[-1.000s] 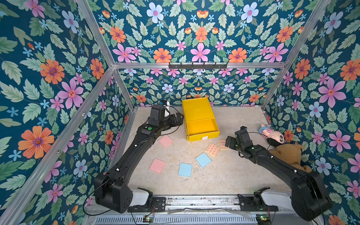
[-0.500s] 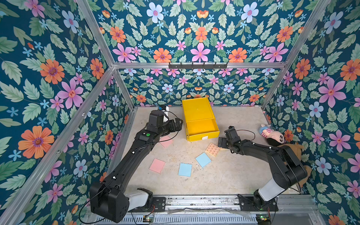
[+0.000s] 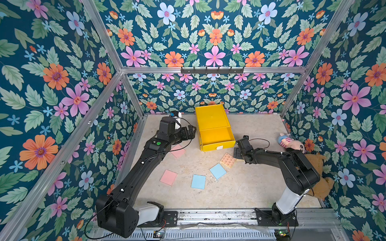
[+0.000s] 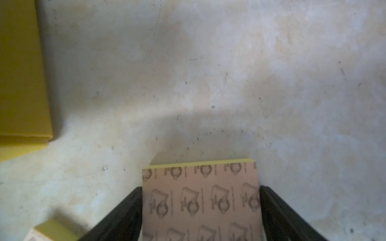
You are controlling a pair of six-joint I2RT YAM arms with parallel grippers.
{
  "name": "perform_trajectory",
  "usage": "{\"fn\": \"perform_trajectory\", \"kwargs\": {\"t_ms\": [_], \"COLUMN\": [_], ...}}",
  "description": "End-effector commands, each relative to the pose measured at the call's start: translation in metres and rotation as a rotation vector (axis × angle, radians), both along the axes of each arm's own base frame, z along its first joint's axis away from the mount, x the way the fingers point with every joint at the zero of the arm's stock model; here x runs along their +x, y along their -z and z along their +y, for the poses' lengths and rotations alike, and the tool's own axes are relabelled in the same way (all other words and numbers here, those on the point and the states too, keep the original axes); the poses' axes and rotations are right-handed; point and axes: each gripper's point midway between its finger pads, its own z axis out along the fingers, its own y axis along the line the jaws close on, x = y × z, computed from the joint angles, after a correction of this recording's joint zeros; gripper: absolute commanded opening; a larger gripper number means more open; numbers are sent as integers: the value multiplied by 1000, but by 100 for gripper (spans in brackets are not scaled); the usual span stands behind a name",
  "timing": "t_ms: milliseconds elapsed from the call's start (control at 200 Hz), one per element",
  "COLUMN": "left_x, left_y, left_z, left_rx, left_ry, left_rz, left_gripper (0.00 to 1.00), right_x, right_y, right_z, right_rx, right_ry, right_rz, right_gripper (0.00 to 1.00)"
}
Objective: Please put the sticky notes in the drawer by color
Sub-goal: Pick up the sticky notes from the center of the board.
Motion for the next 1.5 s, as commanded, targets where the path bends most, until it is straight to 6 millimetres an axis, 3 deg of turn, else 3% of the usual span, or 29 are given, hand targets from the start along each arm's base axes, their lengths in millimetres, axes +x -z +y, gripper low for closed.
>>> {"fn": "perform_trajectory", "kwargs": {"t_ms": [0,210,370,400,690,920,1070,1335,1495], "left_x": [1,1,-1,-1,1,-5,-2,7,-12], "left_y": [-1,-3,-2,-2,-25,-60,-68,-50,-40], "left_z": [-1,-4,-7,-8,-26,-95,-148,-233,-271], "left_rx": [6,-6,-30,-36,-164,-275,-290,-370,-430], "left_ry": [11,17,30,33,-23,35,143,340,448], "left_rz": [-4,-1,16,19,55,62,78,219,276], "left_gripper": [100,100,99,100,99,100,100,100,96], "right_x": [-13,-17,-17,-16,-20,-20,-24,-36,-43], "right_y": [5,7,-5,-19,-77,-144,-188,-236,-252], "right_z": [-4,-9,-10,-9,-6,2,5,14,21], "right_rx": [-1,1,8,24,97,174,218,312,372], "right_ry": [-1,16,24,23,-7,-58,-89,-160,-203], "right_rz": [40,40,21,-10,-117,-235,-308,-392,-423], "right_gripper": [84,80,79,79,79,79,80,80,79]}}
